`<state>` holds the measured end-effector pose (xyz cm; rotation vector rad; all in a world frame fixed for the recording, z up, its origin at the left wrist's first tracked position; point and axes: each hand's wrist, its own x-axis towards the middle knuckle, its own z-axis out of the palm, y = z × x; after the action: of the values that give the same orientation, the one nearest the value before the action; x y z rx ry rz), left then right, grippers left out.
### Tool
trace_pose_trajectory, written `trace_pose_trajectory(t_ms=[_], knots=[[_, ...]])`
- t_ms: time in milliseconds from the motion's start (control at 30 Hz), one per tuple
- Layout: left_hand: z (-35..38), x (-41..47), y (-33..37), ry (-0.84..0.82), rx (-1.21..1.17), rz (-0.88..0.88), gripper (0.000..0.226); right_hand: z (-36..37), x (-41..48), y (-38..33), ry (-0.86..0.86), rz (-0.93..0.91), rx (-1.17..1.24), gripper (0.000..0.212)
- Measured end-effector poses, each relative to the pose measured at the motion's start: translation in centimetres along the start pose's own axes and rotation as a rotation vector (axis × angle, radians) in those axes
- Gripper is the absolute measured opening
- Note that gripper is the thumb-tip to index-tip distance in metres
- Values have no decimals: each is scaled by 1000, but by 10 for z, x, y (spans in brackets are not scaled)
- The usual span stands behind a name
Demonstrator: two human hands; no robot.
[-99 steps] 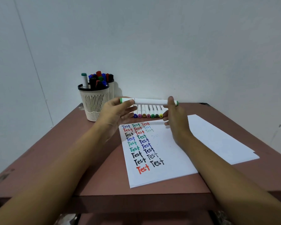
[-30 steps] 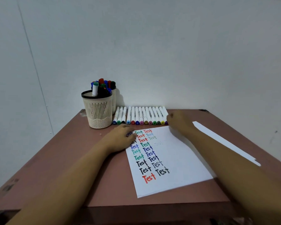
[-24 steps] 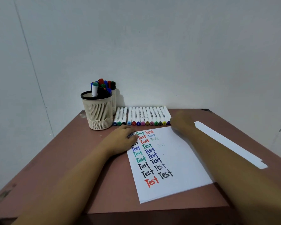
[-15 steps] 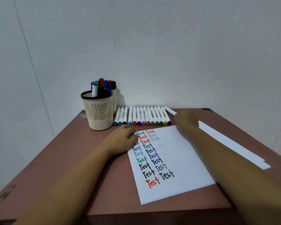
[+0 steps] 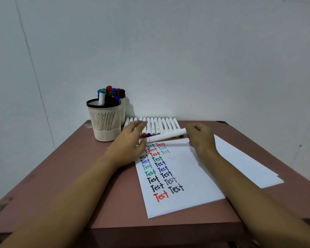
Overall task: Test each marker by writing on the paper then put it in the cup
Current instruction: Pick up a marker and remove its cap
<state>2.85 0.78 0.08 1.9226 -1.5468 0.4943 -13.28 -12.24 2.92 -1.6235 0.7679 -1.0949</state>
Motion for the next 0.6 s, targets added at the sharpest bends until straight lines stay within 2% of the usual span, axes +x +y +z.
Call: trace_pose_trajectory(t_ms=[100,167,300,367,467,600], knots=[[1,0,4,-112,-34,-32,48,1,-2,-1,-36,18,65,17],[2,2,7,-122,-11,-40,41,0,0,-2,-49,63,146,14],[3,1,11,-95,-45,-5,33,2,-1,-2,-81,261,532,18],[2,1,14,-97,-72,-16,30,5,-4,-3,-149,343,642,16],[2,0,17,-91,-99,-4,25,11,-7,2,-316,380,597,15],[4,-1,21,-79,-159,22,26,17,-11,7,-517,314,506,14]])
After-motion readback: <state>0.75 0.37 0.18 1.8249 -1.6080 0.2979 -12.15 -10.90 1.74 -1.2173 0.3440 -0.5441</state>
